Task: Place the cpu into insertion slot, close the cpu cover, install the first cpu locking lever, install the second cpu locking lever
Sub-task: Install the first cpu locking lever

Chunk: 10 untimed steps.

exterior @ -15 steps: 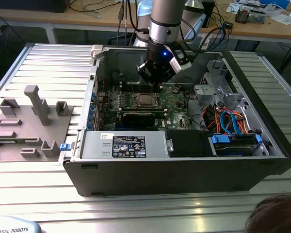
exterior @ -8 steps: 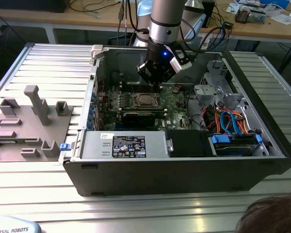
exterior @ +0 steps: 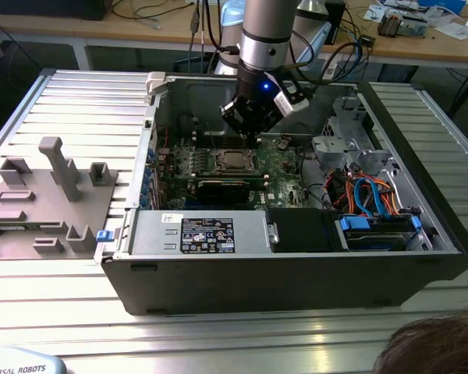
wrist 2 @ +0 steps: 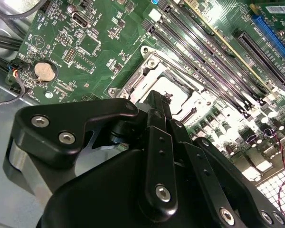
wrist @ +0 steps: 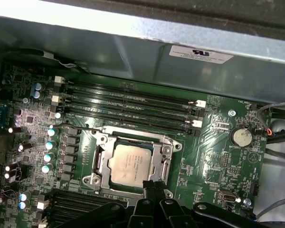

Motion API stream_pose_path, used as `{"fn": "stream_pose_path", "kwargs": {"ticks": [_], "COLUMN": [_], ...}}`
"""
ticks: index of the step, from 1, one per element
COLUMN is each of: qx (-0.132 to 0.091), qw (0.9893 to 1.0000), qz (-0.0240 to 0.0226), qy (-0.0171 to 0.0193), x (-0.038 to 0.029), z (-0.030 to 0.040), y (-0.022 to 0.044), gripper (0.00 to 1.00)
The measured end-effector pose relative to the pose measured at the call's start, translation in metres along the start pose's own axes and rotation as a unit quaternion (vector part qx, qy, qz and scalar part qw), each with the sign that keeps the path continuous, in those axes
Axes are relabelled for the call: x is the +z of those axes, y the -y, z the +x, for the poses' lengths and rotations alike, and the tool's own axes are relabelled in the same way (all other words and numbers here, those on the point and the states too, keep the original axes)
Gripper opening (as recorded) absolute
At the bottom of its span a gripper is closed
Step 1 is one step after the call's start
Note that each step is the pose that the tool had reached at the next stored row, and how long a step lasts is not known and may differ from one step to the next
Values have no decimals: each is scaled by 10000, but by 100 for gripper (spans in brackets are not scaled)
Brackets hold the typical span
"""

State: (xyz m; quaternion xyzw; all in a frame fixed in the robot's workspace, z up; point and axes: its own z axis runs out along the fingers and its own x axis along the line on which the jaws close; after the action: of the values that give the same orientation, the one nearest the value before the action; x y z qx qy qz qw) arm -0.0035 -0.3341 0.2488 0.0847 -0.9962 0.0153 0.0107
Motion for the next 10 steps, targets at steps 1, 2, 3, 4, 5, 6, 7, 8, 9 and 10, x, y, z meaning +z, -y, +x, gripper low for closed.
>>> {"fn": "stream_pose_path", "kwargs": {"ticks": [1,2,3,4,5,6,7,8,9,10], "qx": [-9,-19,-37,-47,-61,-74,-83,-98,-112,-122], "qw": [10000,10000,10000,10000,10000,10000,10000,10000,9999,9999], "qz": [0,0,1,1,1,2,2,2,3,3], "qy": [0,1,1,2,2,2,2,3,3,3], "x": [0,0,0,0,0,0,0,0,0,0], "z": [0,0,0,0,0,0,0,0,0,0], "y": [0,0,0,0,0,0,0,0,0,0], "gripper": [11,11,11,11,11,11,11,11,11,11]}}
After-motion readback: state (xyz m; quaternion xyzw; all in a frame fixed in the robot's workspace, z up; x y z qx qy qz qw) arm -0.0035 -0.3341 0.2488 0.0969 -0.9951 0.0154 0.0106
